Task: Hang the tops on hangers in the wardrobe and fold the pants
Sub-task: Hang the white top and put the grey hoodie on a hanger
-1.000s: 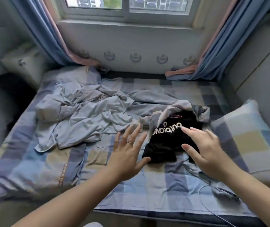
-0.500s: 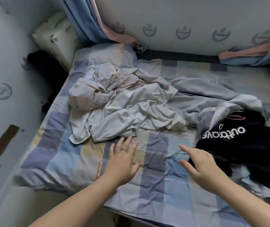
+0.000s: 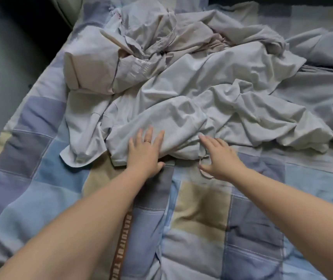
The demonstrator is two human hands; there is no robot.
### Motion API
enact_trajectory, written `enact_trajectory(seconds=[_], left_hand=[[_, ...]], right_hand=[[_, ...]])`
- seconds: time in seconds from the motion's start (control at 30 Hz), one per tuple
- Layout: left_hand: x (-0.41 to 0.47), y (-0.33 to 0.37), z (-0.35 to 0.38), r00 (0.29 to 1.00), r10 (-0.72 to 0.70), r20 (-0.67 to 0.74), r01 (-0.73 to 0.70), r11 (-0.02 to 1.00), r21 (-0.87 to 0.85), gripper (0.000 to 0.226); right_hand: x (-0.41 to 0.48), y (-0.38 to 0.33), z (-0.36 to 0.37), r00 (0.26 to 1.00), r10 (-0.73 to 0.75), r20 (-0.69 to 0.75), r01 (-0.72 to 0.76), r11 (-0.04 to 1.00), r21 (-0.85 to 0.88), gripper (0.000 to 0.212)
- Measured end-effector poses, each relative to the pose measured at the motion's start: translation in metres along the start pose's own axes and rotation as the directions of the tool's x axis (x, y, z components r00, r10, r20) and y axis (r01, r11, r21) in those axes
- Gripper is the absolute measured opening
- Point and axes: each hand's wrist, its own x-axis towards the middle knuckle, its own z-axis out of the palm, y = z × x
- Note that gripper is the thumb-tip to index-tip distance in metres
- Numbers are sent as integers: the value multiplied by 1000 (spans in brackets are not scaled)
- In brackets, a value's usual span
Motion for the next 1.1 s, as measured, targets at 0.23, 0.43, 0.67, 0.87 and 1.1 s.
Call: enact_trajectory(seconds=[0.23, 0.43, 0.67, 0.87, 1.1], left_hand=[[35, -5, 18, 960, -27, -278, -40, 972, -231, 26], [-6, 21, -2, 999, 21, -48, -41, 881, -471, 9], [-109, 113, -12, 948, 176, 264, 12, 811, -584, 17], [-225, 188, -1, 799, 319, 510, 48, 811, -583, 15], [-311, 208, 10, 621, 409, 669, 41, 835, -548, 27]], right_hand=[[79, -13, 33, 977, 12, -213, 5, 997, 78, 80], [44, -8, 3, 987, 15, -160, 16, 981, 193, 33], [-114, 33, -25, 991, 130, 26, -132, 957, 259, 71], [-257, 74, -1, 921, 328, 212, -381, 876, 298, 31], [-373, 68, 46, 813, 441, 380, -572, 730, 374, 38]])
